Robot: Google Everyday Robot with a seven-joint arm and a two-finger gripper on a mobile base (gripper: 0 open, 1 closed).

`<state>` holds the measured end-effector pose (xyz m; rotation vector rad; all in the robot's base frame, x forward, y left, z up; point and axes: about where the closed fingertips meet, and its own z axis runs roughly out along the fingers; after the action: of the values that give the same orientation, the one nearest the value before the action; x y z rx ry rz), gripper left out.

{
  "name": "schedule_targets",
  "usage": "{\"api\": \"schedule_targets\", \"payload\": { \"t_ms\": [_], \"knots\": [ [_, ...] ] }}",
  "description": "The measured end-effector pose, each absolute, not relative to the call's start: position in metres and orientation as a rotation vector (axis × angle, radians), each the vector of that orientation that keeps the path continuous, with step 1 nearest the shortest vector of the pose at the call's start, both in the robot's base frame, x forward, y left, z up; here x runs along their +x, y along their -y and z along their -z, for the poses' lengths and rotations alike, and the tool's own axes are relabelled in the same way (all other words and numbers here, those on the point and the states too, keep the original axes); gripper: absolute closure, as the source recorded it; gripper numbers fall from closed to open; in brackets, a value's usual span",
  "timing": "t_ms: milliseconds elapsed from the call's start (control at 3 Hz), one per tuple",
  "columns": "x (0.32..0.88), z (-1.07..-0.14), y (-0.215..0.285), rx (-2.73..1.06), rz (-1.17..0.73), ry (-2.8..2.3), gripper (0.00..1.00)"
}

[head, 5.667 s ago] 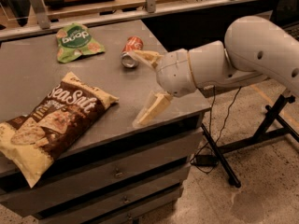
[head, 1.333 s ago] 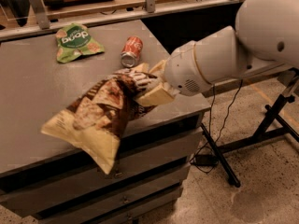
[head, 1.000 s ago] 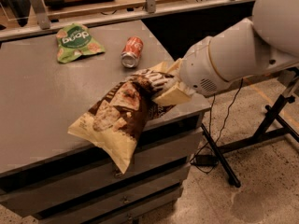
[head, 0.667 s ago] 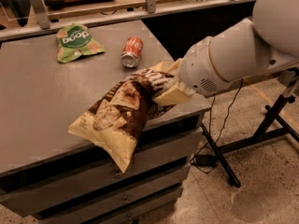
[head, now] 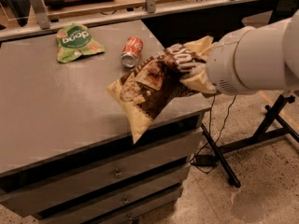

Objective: Move brown chip bag near green jalapeno chip bag

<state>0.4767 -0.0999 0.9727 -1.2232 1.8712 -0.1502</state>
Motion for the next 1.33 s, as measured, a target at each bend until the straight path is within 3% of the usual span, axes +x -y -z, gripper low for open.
{"api": "schedule_targets", "payload": {
  "t_ms": [333, 667, 1333],
  "knots": [
    [0.471, -1.005, 0.128, -1.061, 0.362, -1.834, 1.00],
    [0.468, -1.018, 0.194, -0.850, 0.526, -1.809, 1.00],
    [0.515, -1.027, 0.292, -0.608, 0.519, -1.683, 1.00]
  ]
}}
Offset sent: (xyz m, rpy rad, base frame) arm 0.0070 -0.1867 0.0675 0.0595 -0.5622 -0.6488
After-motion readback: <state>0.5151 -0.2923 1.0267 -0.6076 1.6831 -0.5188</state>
